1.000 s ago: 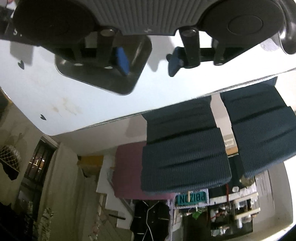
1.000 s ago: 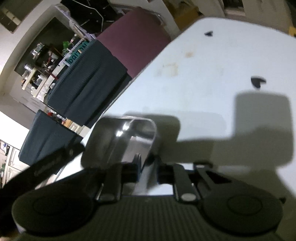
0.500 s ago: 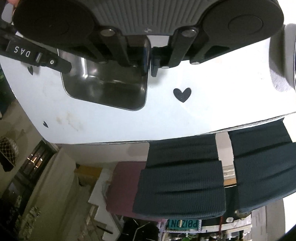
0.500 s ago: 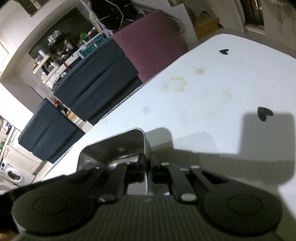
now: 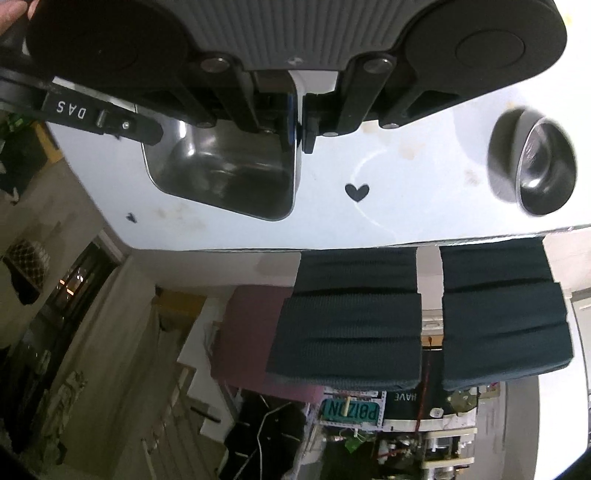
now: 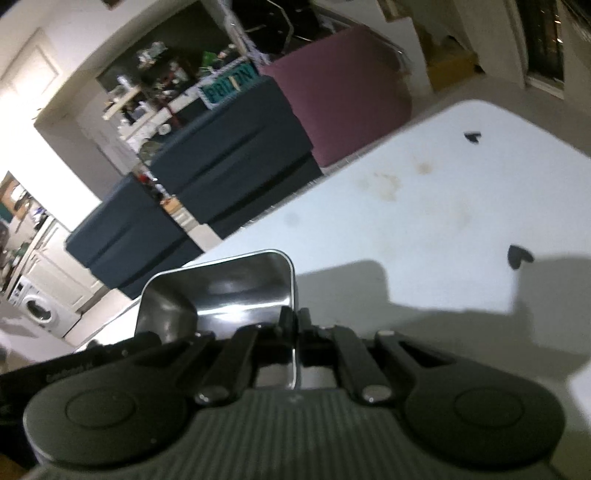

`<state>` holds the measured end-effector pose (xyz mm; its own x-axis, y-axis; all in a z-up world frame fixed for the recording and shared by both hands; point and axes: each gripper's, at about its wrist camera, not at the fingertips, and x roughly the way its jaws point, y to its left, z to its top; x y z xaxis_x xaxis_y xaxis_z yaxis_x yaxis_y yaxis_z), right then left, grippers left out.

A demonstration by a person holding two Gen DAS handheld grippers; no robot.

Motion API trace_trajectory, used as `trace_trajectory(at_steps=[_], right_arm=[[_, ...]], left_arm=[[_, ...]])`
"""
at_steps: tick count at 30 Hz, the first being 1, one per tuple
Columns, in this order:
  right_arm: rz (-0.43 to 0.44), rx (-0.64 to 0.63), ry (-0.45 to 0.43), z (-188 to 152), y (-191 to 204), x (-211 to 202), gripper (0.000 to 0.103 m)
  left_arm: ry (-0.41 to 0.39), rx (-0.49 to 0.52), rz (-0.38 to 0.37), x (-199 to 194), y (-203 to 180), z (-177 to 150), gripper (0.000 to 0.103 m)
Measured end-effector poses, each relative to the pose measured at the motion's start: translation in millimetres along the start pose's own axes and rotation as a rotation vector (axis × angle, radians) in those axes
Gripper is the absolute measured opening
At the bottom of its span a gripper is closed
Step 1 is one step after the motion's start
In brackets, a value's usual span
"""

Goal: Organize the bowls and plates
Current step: 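Carry the steel tray with both tools and lower it beside the nested bowls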

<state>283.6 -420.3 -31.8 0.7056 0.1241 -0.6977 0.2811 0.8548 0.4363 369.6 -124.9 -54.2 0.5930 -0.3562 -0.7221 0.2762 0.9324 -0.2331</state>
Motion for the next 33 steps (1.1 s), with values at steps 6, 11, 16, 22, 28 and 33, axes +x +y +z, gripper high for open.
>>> trace_trajectory(at_steps=[6,11,16,22,28,33], right_arm=[[0.055,-0.06,0.0,-12,1,-49,0.003],[0.098,-0.092,-0.009,-25,-6,-89,0.004],[0.107,-0.146,-0.013,-42,-16,-121,0.005],[0.092,-0.166,-0.001,-60,-34,-139,0.006],[0.047,-0.189,-0.03,-69,-47,-157,0.006],[-0.017,-0.206,-0.035,-72,-57,-156,0.007]], left_arm=[[-0.038,-0.04,-0.015,-53,-9,-27,0.005],[-0.064,-0.08,-0.034,-87,-19,-58,0.005],[-0.059,-0.108,-0.059,-106,-29,-91,0.005],[-0.022,-0.094,-0.086,-112,-52,-127,0.005],[0.006,-0.017,-0.107,-100,-77,-146,0.005],[0.067,0.06,-0.127,-79,-95,-156,0.007]])
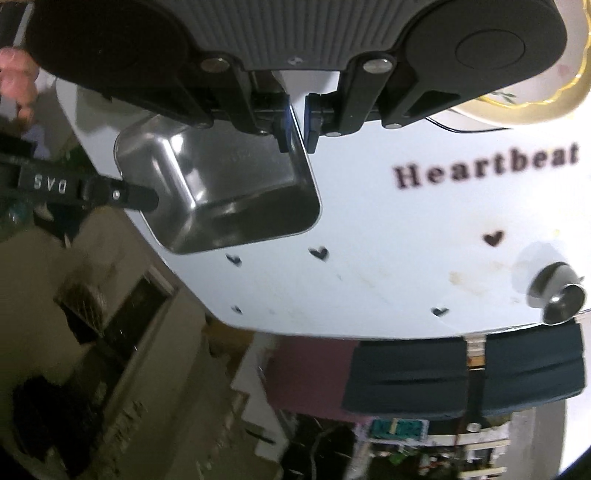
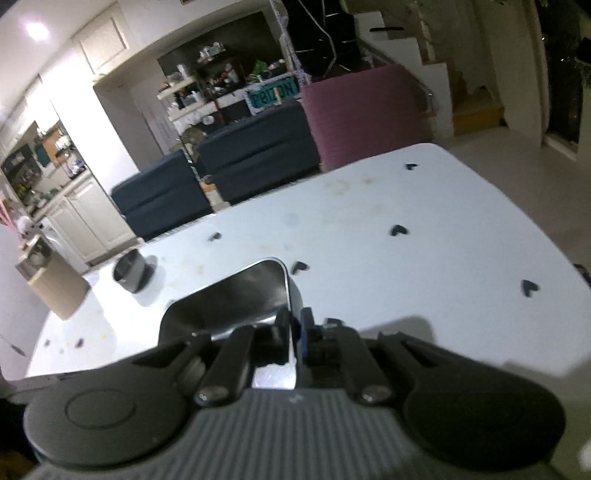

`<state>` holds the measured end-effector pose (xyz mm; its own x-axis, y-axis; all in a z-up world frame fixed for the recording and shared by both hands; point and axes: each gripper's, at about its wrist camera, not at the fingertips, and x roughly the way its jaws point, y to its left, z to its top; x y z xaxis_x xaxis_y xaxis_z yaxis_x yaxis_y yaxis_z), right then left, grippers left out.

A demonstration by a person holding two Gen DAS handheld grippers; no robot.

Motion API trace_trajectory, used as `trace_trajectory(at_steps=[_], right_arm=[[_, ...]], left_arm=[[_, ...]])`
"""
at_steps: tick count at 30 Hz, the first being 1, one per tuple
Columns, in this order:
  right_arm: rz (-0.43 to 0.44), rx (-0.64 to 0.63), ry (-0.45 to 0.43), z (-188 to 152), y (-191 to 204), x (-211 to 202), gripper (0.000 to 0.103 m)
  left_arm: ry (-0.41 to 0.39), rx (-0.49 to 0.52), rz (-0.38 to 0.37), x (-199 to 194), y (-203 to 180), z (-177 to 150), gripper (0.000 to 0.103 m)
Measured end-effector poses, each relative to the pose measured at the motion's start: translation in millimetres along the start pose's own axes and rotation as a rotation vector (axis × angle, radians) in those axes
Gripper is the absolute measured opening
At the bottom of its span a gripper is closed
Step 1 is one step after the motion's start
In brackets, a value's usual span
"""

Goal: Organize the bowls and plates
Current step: 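Carry the steel tray with both tools and lower it beside the nested bowls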

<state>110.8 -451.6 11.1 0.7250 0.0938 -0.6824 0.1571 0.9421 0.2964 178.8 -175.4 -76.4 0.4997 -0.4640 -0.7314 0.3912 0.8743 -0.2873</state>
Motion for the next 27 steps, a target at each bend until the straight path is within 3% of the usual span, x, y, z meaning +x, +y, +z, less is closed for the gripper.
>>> trace_trajectory(at_steps=[7,27], right_arm=[[-0.052,-0.007,0.018,0,-2,6,0.008],[-0.121,-0.081,0.097,-5,17,37,0.008]], left_arm=[[0.057,0.082,0.009,21,-13,-13,0.009],[0.139,0.147,0.028,42,-27,-33,0.012]])
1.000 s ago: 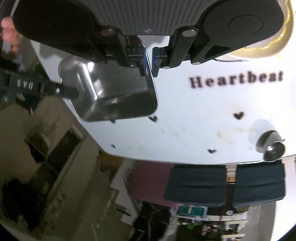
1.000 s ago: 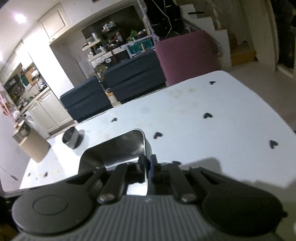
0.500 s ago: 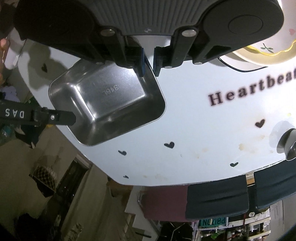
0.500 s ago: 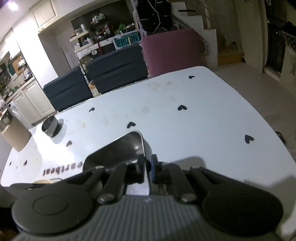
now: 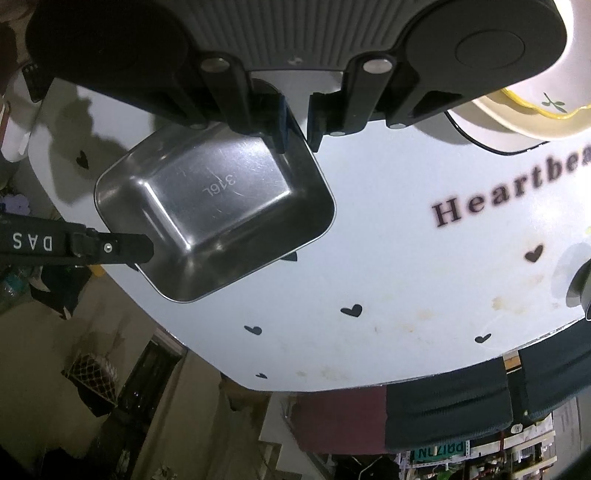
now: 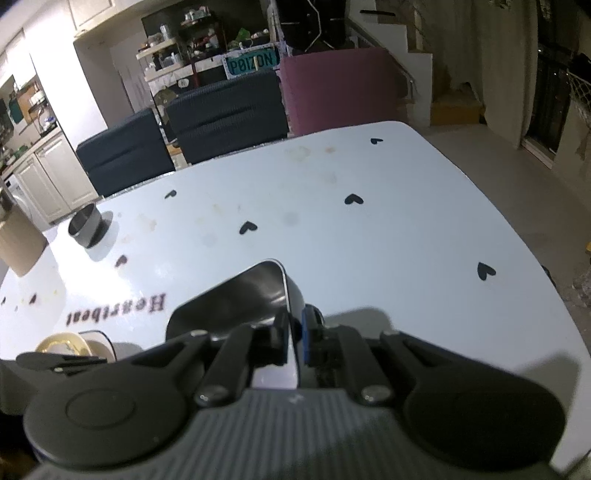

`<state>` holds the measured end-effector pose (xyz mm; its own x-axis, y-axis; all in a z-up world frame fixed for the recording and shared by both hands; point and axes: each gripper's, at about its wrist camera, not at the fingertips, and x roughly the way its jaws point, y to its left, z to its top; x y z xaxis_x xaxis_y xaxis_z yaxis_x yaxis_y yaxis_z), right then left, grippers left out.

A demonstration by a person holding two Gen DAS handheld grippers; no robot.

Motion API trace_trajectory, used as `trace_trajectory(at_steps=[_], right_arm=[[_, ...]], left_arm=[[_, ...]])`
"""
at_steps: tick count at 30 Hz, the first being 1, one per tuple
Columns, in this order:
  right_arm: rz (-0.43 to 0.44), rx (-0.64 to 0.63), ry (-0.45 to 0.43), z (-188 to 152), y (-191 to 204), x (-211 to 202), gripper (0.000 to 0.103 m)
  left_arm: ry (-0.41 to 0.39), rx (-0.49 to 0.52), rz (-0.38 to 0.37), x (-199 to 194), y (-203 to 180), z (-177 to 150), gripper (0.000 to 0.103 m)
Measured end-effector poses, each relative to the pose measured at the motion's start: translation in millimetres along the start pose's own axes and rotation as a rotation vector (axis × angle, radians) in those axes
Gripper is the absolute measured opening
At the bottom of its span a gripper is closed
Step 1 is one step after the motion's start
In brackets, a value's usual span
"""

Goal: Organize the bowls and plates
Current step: 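Carry the steel tray with both tools and lower it beside the nested bowls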

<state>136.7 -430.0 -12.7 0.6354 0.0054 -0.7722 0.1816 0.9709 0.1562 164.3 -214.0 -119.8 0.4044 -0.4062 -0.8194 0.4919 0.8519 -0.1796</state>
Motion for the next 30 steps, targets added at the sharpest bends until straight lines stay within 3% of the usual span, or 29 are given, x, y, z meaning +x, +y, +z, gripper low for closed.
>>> trace_trajectory(at_steps=[11,20,30], right_arm=[[-0.056,-0.056,0.052,4,19,30,0.005],[-0.069,-0.056,0.147,8,22,65,0.003],[-0.065,-0.059,0.163,10,23,81,0.003]], left_arm=[[0.009,0.026,0.002,4,-3,-1,0.013],[0.028,0.007,-0.017,7,2,0,0.013],[0.043,-0.006,-0.026,9,3,0,0.014]])
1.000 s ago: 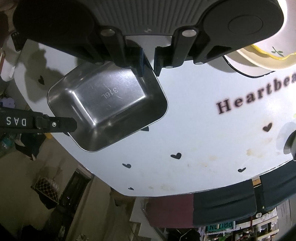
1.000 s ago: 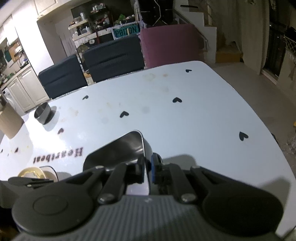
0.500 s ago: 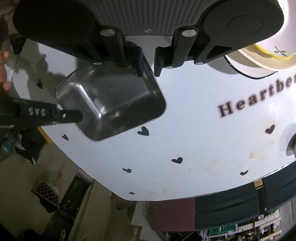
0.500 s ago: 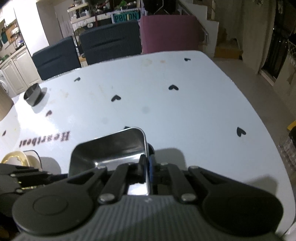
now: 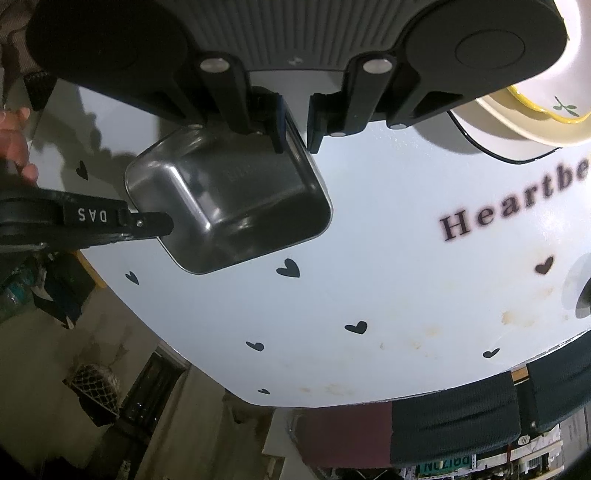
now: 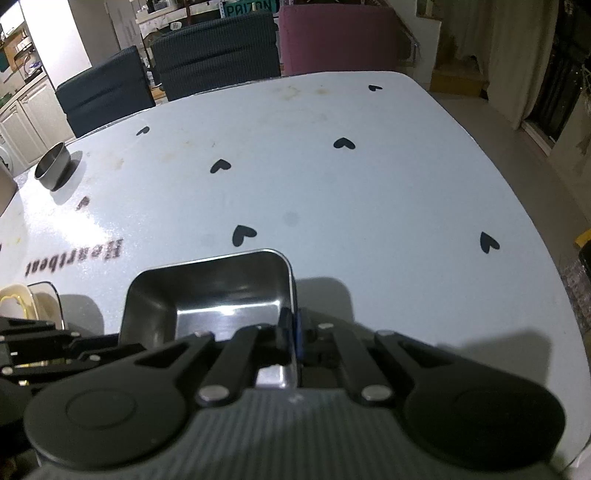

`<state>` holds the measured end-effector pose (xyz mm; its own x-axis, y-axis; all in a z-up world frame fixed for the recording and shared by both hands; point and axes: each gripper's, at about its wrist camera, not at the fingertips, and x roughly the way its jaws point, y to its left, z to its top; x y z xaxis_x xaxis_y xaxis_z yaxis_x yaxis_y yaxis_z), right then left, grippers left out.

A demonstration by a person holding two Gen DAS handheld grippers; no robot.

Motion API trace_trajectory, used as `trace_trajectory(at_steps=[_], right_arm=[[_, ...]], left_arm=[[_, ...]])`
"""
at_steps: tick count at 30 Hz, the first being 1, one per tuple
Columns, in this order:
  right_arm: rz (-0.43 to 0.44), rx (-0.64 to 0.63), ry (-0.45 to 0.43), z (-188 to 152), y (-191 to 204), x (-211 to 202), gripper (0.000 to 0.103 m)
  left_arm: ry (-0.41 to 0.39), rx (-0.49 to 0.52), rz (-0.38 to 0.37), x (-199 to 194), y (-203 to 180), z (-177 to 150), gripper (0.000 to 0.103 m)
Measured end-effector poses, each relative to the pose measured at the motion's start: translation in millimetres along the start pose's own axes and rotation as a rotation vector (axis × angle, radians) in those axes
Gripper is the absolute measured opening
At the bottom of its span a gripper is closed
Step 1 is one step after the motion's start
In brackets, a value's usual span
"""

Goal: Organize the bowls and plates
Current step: 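Carry the steel tray with both tools and lower it beside the nested bowls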

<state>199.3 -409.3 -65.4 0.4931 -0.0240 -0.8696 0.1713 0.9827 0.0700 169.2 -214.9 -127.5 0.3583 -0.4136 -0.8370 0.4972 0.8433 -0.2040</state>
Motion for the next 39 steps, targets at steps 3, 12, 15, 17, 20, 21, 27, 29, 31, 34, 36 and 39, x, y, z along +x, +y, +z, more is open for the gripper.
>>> trace_trajectory(at_steps=[3,12,15,17,20,21,27,29,31,34,36,39], right_arm=[[-0.012,-0.02,0.005,-2,1,3,0.004],[0.023,0.003,0.049,-7,-13,17,0.008],[0.029,-0.001,0.044,-6,-12,21,0.008],[0.033,0.002,0.032,-3,-12,25,0.007],[0.052,0.026,0.022,1,-19,21,0.007],[0.058,0.033,0.018,2,-20,22,0.007],[0.083,0.037,0.009,4,-25,25,0.007],[0.099,0.044,0.012,3,-29,27,0.007],[0.118,0.053,0.009,2,-33,28,0.007],[0.148,0.053,-0.001,1,-37,28,0.006],[0.164,0.069,-0.002,0,-40,28,0.006],[0.177,0.072,0.009,-2,-43,28,0.008]], left_arm=[[0.001,-0.005,0.0,0,1,0,0.014],[0.005,-0.024,-0.016,-1,4,0,0.015],[0.001,-0.034,-0.017,0,5,0,0.017],[-0.004,-0.043,-0.019,0,5,2,0.017],[-0.012,-0.061,-0.02,0,8,3,0.017],[-0.012,-0.072,-0.023,0,10,4,0.017],[-0.008,-0.096,-0.034,0,12,4,0.017],[-0.007,-0.105,-0.035,0,13,4,0.017],[-0.006,-0.111,-0.038,-1,13,3,0.017],[0.0,-0.137,-0.048,-1,16,3,0.017],[0.006,-0.16,-0.059,-1,18,4,0.016],[0.006,-0.167,-0.068,-2,18,4,0.016]])
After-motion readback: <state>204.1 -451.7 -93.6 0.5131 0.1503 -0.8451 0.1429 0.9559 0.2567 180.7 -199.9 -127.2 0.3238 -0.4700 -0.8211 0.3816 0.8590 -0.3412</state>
